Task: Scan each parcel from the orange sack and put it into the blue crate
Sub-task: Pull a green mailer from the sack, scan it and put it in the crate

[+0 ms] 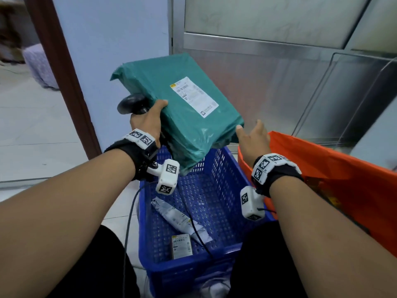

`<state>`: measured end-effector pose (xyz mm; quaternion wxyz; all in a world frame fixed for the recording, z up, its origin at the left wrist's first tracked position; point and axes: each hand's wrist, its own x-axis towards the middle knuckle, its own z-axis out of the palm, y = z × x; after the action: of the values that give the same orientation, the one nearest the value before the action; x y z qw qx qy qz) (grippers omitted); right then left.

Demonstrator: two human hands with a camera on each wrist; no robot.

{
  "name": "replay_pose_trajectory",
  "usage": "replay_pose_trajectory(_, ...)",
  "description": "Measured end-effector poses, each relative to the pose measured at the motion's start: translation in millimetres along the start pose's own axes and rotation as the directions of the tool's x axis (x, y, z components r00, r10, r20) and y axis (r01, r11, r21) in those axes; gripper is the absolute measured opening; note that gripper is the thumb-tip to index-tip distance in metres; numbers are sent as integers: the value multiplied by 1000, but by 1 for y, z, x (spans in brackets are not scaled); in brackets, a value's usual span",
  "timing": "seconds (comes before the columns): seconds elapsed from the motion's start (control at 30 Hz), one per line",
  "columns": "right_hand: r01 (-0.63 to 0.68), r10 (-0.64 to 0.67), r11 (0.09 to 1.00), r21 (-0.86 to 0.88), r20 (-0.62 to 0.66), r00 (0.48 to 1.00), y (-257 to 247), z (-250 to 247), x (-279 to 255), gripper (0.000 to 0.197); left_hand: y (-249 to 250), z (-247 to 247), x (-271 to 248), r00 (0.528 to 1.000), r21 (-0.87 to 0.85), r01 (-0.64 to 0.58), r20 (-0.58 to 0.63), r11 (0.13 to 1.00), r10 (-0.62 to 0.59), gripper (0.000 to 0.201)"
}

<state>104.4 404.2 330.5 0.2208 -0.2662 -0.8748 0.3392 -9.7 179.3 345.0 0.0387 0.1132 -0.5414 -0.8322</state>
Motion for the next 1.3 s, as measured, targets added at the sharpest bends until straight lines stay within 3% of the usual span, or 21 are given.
replay_pose_trajectory(0.1,-53,43,993,106,94,995,11,-10,1,85,0,-2,1,992,37,-67,108,997,63,60)
replay_pose_trajectory(0.2,-108,30,937,331,233,972,19,-18,-2,102,-1,-5,-1,961,79,-153,246,985,130,48)
replay_pose_trajectory(0.3,-174,8,891,419,368,930,21,-27,-9,54,-5,-8,-8,922,122,-164,372,979,108,53)
replay_pose_trajectory(0.33,-189,8,886,423,394,919,23,-30,-10,47,-7,-8,-11,912,146,-159,400,976,89,51)
replay_pose_trajectory(0.47,-317,115,863,394,457,882,33,-37,-15,54,-8,-8,-23,885,179,-177,459,968,77,32)
replay_pose_trajectory(0.7,-419,106,707,569,501,859,27,-43,-18,69,-2,-1,-29,887,101,-111,458,989,53,36)
replay_pose_trajectory(0.87,-473,48,571,671,547,836,18,-45,-22,55,-3,-2,-25,885,66,-79,464,995,40,56)
replay_pose_trajectory(1.1,-497,74,590,636,570,818,19,-45,-23,57,-6,-7,-23,885,85,-70,465,994,23,50)
replay_pose_trajectory(1.3,-511,18,575,639,614,789,18,-48,-25,26,-8,-8,-21,873,103,-87,486,991,26,58)
